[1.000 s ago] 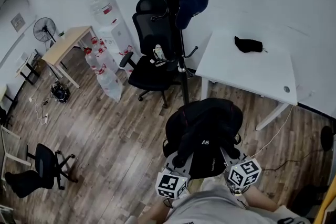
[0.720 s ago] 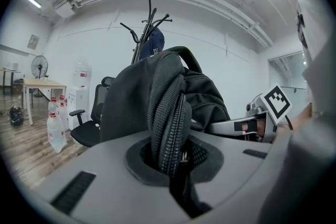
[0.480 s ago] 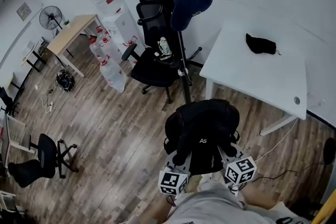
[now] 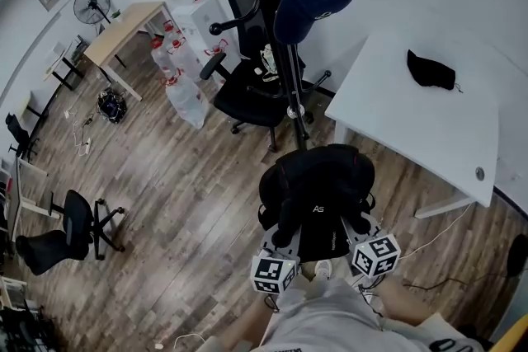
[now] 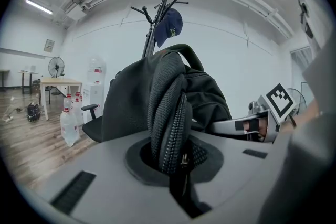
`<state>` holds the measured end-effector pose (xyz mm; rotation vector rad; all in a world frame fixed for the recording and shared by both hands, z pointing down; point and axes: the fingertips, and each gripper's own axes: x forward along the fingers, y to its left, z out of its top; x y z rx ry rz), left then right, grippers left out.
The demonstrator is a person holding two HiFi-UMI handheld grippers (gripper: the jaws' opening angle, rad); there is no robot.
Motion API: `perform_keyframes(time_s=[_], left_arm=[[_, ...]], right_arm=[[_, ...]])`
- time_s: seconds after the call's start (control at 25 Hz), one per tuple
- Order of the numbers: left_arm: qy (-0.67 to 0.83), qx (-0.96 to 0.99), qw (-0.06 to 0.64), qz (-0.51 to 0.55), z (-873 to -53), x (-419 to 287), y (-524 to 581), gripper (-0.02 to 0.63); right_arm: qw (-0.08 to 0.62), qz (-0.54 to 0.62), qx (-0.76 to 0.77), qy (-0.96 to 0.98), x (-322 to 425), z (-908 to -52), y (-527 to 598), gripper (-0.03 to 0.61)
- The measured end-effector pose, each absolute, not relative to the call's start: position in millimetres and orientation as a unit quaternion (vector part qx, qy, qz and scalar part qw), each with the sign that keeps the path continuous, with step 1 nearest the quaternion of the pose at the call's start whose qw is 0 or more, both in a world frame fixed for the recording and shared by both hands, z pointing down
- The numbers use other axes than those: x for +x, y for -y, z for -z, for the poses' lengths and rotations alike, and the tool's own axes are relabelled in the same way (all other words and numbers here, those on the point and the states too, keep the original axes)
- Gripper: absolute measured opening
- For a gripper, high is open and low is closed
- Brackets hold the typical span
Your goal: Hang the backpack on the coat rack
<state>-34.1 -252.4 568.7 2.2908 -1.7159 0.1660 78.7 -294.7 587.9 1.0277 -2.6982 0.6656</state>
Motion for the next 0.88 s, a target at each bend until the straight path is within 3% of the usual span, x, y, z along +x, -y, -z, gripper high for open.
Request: perform_keyframes(time_s=[0.88], left_arm=[[0.59,0.785,0.172,-0.082,-630.5,-72.3,334.9,0.029]], right_arm=[[0.126,-0.258,0.358,0.889,42.5,-649.7,371.6,0.034]])
